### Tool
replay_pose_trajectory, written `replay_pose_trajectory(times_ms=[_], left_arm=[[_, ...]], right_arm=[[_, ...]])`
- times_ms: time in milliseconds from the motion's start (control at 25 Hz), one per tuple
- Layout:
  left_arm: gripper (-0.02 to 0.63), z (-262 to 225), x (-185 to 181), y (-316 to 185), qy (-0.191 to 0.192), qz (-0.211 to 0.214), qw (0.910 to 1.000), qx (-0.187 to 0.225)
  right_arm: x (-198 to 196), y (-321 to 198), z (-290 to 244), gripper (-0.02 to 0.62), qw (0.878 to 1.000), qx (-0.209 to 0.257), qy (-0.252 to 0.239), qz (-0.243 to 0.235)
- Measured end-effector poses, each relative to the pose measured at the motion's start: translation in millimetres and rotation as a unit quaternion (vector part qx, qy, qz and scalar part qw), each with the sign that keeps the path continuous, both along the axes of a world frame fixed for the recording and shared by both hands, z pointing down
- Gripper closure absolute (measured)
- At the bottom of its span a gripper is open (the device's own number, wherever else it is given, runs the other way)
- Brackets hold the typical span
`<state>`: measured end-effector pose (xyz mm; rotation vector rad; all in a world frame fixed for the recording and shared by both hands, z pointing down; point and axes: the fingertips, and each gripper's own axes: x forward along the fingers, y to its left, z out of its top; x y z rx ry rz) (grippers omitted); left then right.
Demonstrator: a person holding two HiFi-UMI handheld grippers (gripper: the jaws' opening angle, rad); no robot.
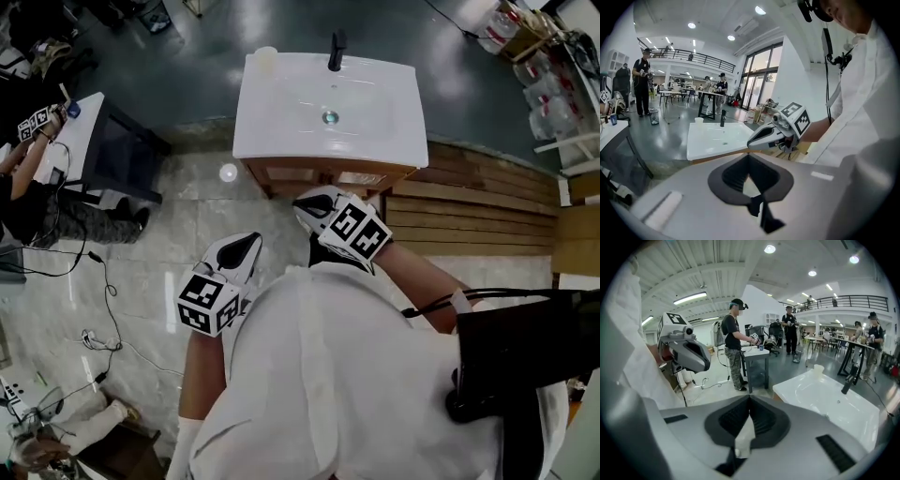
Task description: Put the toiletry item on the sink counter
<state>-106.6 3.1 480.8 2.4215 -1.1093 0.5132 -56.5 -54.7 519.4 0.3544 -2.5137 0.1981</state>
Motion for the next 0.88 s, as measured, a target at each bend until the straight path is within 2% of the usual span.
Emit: replay_pose_trajectory(times_ms=[560, 880], left_arm=[[0.600, 5.3, 8.2, 19.6, 0.001, 0.024, 0.9997, -0.006], [0.600, 12.0, 8.8, 20.9, 0.006, 0.022, 0.9996, -0.013]], right_arm=[[-7.0, 37.6, -8.9, 0.589, 1.000, 0.006, 0.000, -0.014], [-7.9, 36.1, -10.8, 0.589, 1.000, 0.014, 0.004, -0.023]])
